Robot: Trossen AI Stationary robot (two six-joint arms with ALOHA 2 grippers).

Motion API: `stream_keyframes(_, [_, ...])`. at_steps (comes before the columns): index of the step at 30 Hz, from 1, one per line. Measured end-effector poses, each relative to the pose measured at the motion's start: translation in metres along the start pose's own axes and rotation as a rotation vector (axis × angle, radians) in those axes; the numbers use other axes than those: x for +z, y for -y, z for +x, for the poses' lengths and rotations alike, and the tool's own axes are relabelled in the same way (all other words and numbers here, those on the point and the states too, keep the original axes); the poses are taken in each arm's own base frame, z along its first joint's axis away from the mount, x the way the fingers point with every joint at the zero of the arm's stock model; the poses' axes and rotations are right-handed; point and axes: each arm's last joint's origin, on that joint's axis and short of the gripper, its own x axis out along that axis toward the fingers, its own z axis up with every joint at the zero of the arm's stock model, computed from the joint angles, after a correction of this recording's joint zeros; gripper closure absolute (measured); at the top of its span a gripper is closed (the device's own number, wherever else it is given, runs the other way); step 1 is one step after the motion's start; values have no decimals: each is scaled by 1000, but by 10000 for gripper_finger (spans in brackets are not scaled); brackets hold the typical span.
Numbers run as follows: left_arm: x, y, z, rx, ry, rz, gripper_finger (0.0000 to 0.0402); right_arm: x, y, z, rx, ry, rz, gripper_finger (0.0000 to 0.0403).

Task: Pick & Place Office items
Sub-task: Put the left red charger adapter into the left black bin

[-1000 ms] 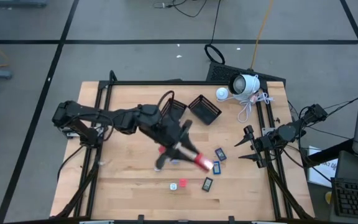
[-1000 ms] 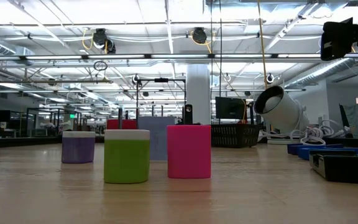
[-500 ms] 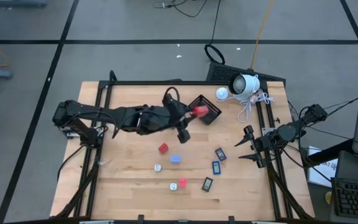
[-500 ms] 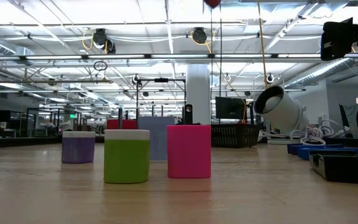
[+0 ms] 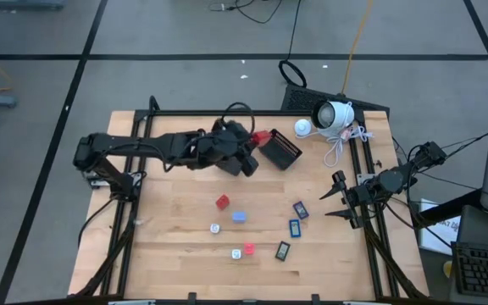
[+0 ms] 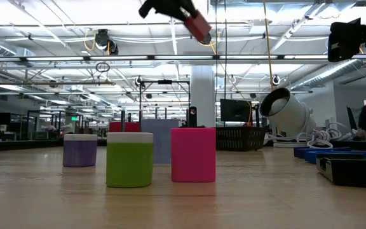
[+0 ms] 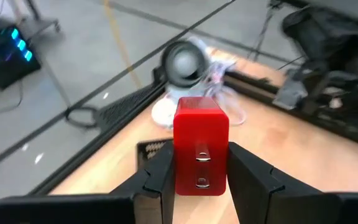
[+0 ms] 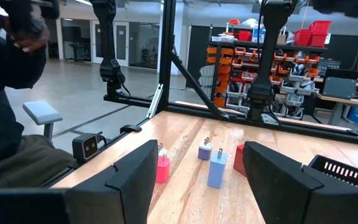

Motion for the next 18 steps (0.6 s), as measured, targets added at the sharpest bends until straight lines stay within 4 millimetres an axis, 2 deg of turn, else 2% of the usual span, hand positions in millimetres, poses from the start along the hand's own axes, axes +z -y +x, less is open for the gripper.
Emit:
stream_keyframes(13, [-5,-31,13,124,-118,-110,288,0,0,0,0,0,0,179])
stream_keyframes(18, [-2,-50,23,176,-125,-119,288,0,0,0,0,0,0,179])
